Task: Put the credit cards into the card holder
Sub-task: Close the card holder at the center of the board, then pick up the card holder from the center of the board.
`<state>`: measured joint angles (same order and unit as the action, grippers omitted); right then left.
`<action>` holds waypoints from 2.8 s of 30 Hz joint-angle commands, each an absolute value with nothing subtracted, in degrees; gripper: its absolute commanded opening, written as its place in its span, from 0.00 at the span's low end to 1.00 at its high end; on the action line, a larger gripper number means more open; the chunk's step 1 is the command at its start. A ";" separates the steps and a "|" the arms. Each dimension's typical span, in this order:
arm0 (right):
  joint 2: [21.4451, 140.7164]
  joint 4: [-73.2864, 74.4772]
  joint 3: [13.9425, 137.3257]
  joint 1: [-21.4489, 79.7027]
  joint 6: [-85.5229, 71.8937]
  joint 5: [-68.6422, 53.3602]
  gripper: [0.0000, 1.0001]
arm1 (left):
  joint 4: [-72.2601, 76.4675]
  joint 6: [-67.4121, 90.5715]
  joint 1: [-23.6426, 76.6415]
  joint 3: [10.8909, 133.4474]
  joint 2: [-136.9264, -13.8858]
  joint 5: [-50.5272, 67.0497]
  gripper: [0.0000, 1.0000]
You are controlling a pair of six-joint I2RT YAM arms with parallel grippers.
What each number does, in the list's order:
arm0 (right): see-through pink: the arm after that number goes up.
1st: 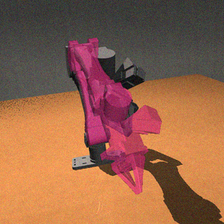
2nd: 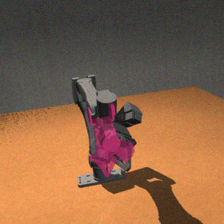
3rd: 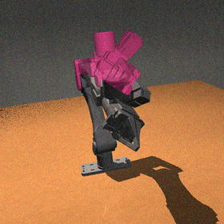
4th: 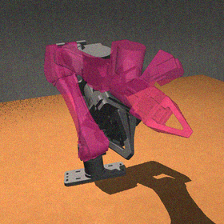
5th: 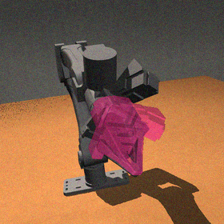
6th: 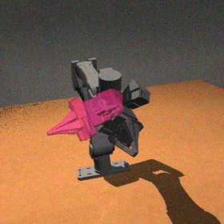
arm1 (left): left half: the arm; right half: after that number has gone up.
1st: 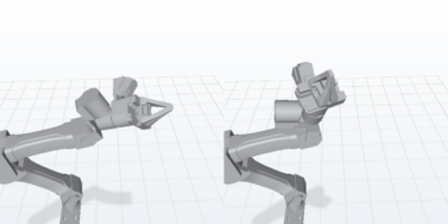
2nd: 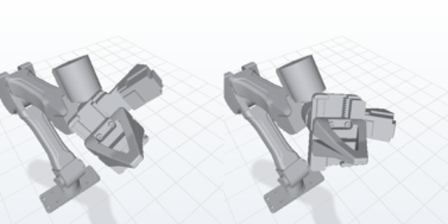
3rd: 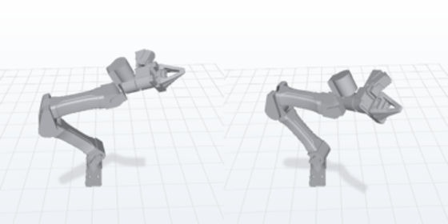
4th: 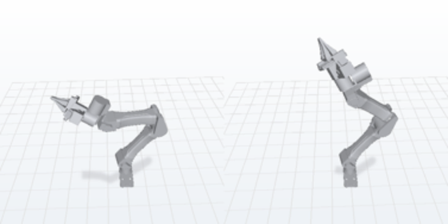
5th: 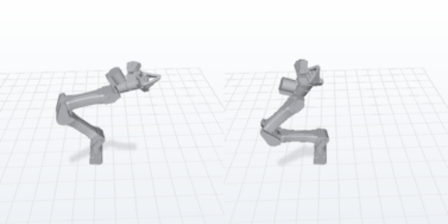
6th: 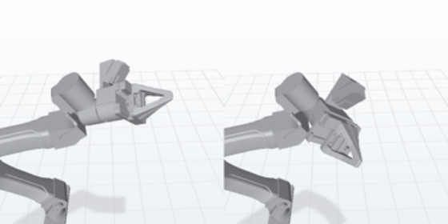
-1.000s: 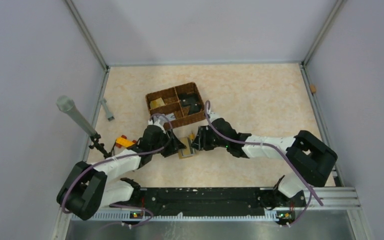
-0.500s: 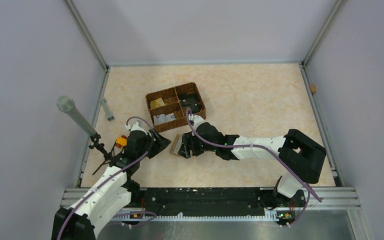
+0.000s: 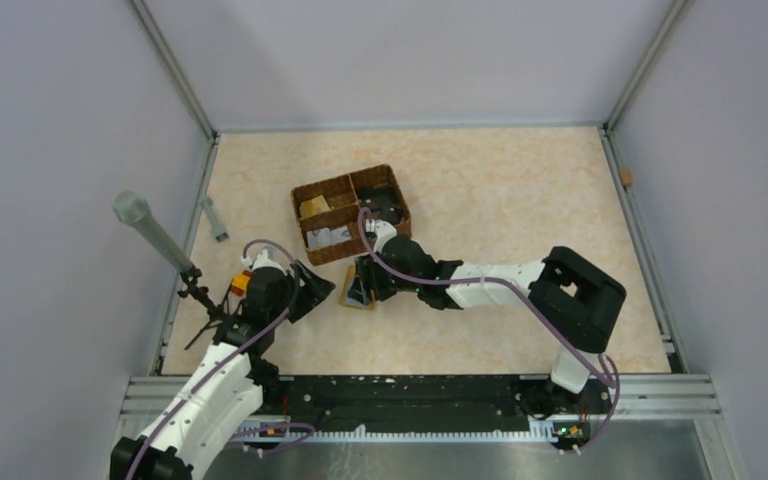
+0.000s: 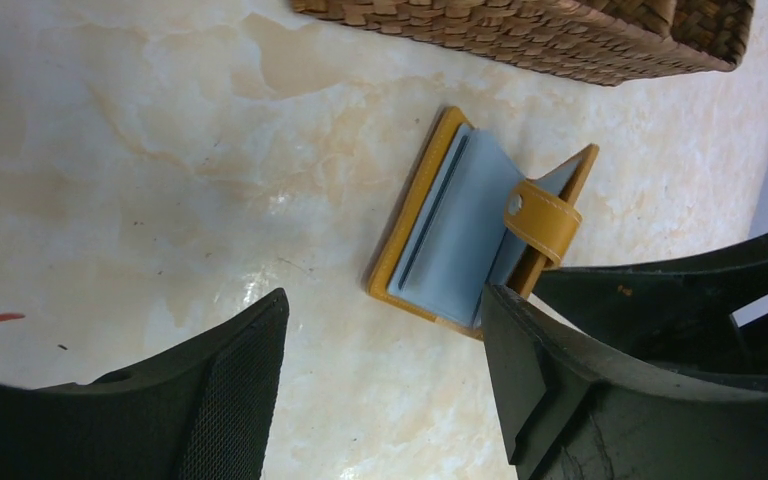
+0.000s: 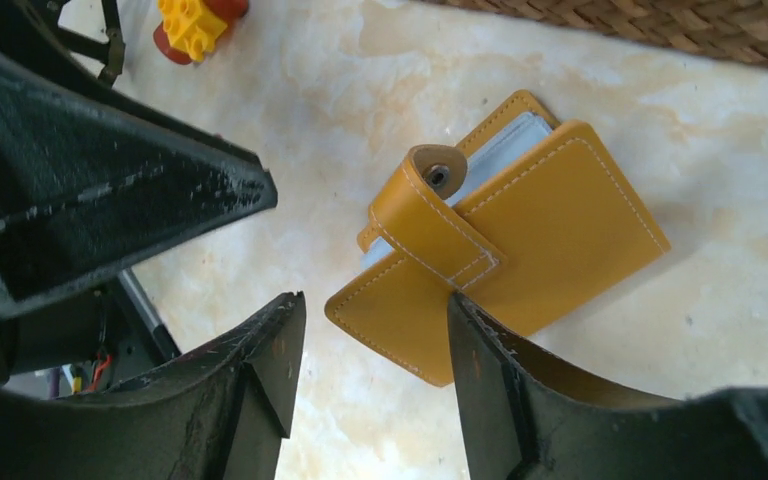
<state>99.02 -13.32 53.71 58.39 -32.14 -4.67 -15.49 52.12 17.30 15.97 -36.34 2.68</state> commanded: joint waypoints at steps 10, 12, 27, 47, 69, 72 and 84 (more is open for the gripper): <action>107.58 -21.59 57.07 55.81 -30.11 -11.92 0.54 | -6.33 47.95 15.00 15.92 -43.90 8.57 0.80; 107.75 -22.52 56.46 55.70 -29.88 -12.65 0.54 | -4.16 47.33 14.67 15.89 -46.50 8.80 0.81; 98.94 -25.40 47.76 51.69 -36.75 -13.96 0.59 | 4.95 39.11 14.15 22.01 -66.43 14.24 0.61; 112.79 -36.29 49.79 46.22 -51.63 -16.58 0.50 | 3.27 37.70 14.15 22.85 -73.05 12.04 0.34; 97.89 -26.67 46.72 46.19 -49.89 -11.35 0.00 | -4.16 32.83 17.04 26.98 -59.23 12.78 0.74; 90.46 -15.90 47.17 46.15 -47.80 -8.31 0.00 | -5.96 29.49 19.03 29.67 -53.21 10.85 0.75; 74.61 21.67 61.05 46.19 -53.32 6.85 0.00 | 4.22 19.59 47.79 37.47 -52.79 -5.84 0.81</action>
<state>78.96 9.98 54.72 46.26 -49.74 0.64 -1.10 25.28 41.41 35.27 -50.54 1.67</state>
